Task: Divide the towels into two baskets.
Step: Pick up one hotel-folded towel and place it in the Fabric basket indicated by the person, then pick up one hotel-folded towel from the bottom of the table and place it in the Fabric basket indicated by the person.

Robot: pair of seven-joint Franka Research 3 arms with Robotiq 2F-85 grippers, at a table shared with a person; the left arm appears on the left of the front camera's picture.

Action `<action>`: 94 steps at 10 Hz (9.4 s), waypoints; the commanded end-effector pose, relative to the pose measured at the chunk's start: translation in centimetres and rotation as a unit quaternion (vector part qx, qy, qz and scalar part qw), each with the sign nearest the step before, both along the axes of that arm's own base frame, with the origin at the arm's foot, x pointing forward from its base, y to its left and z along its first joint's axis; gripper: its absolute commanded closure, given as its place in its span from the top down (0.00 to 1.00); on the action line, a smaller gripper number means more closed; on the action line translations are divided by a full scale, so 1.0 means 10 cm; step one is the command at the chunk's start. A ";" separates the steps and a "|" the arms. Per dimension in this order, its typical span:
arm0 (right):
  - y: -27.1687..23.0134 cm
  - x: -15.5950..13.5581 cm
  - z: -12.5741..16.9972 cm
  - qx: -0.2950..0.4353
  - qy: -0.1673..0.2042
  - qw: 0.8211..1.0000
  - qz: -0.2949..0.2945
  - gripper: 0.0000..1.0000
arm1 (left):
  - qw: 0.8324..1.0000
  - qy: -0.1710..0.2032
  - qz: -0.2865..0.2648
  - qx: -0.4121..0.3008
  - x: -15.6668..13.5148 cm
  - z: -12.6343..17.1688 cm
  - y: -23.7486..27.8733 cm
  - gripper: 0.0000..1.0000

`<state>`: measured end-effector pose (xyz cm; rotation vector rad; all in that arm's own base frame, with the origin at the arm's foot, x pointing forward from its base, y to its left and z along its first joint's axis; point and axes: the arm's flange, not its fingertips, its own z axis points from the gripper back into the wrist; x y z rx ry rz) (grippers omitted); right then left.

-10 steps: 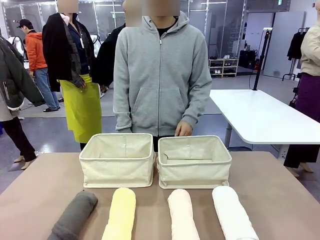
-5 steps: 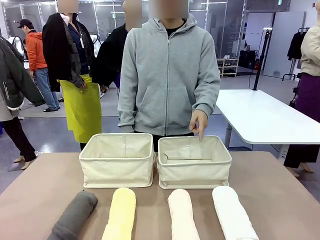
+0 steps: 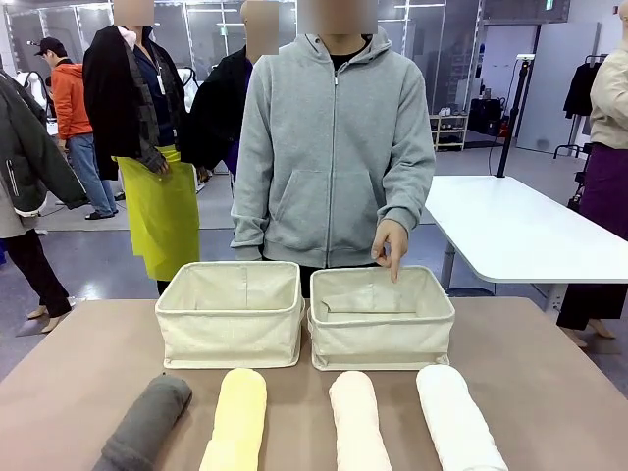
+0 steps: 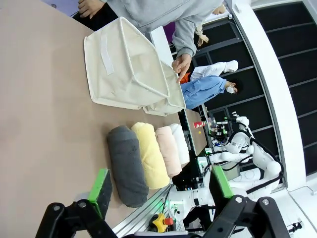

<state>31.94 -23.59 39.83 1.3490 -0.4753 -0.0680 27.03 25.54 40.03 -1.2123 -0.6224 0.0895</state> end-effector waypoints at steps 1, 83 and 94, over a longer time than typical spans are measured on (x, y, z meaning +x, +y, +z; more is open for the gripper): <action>0.40 0.09 0.29 -0.081 0.021 0.996 0.035 1.00 | 1.000 -0.005 0.003 -0.007 -0.02 0.02 0.03 1.00; 5.54 2.84 0.27 -0.634 -0.390 0.366 0.559 1.00 | 1.000 -0.005 0.003 -0.007 -0.02 0.02 0.03 1.00; 3.46 1.60 0.85 -0.457 -0.284 0.732 0.418 1.00 | 1.000 -0.005 0.003 -0.007 -0.02 0.02 0.03 1.00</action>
